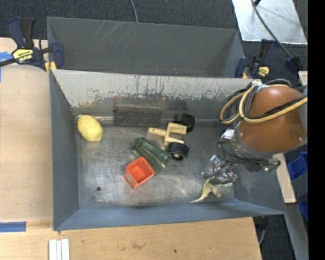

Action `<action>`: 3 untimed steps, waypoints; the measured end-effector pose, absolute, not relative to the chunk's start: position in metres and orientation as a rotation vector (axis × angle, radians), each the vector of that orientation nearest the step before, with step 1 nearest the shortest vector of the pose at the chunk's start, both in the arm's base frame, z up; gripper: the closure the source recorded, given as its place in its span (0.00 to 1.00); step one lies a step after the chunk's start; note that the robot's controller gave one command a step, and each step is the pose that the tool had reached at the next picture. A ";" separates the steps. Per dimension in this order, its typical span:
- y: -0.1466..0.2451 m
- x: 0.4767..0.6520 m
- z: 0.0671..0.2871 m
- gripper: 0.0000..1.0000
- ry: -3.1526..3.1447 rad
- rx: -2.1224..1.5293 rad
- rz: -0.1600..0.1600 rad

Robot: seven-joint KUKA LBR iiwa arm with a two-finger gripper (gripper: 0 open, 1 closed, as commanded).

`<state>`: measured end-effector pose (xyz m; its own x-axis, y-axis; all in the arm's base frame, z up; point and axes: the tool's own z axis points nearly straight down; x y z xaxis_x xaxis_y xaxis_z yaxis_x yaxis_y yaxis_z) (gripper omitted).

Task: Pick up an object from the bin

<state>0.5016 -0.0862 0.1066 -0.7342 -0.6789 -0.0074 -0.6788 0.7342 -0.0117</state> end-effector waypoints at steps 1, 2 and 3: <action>-0.036 0.501 0.106 1.00 2.895 -1.207 -0.008; -0.050 0.506 0.099 1.00 2.891 -1.217 0.006; -0.052 0.508 0.105 1.00 2.899 -1.197 0.004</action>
Offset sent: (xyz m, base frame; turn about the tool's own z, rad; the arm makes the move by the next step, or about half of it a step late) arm 0.0019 -0.0060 -0.0366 -0.0536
